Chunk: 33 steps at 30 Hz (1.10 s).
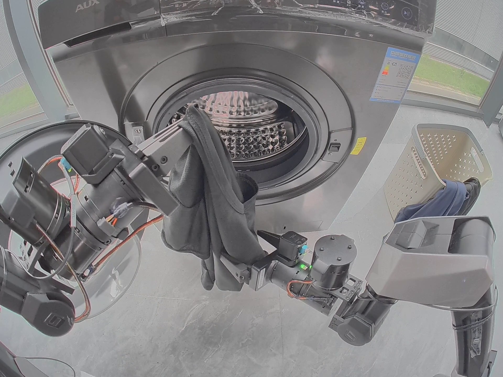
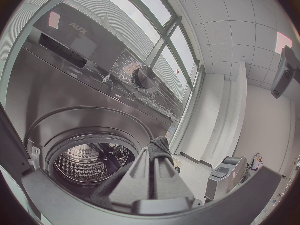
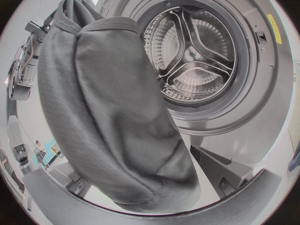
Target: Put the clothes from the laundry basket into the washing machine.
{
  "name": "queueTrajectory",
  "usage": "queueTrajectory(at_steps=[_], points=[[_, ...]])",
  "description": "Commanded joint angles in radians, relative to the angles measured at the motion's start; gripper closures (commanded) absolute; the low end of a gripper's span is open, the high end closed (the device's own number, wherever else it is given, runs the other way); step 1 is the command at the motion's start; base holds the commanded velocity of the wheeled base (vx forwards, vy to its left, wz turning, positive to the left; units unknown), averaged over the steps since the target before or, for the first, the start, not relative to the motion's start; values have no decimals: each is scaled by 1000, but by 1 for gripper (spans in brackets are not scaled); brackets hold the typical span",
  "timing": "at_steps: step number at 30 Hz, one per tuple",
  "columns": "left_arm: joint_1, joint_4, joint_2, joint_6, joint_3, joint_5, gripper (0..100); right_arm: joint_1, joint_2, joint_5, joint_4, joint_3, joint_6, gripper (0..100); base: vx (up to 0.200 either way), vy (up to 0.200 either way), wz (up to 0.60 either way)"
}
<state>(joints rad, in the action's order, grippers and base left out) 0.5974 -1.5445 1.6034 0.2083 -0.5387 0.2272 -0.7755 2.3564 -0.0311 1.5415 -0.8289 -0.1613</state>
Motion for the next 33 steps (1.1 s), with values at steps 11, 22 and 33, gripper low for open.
queueTrajectory(at_steps=[11,22,33], points=[[-2,0,4,2,-4,0,100,-30,86,3,-12,-88,6,0,0,0,0],[-1,0,-5,2,-10,0,100,-2,208,43,-41,-277,17,0,0,0,0],[2,-2,-8,2,-12,0,100,27,238,92,-80,-415,16,0,0,0,0]])
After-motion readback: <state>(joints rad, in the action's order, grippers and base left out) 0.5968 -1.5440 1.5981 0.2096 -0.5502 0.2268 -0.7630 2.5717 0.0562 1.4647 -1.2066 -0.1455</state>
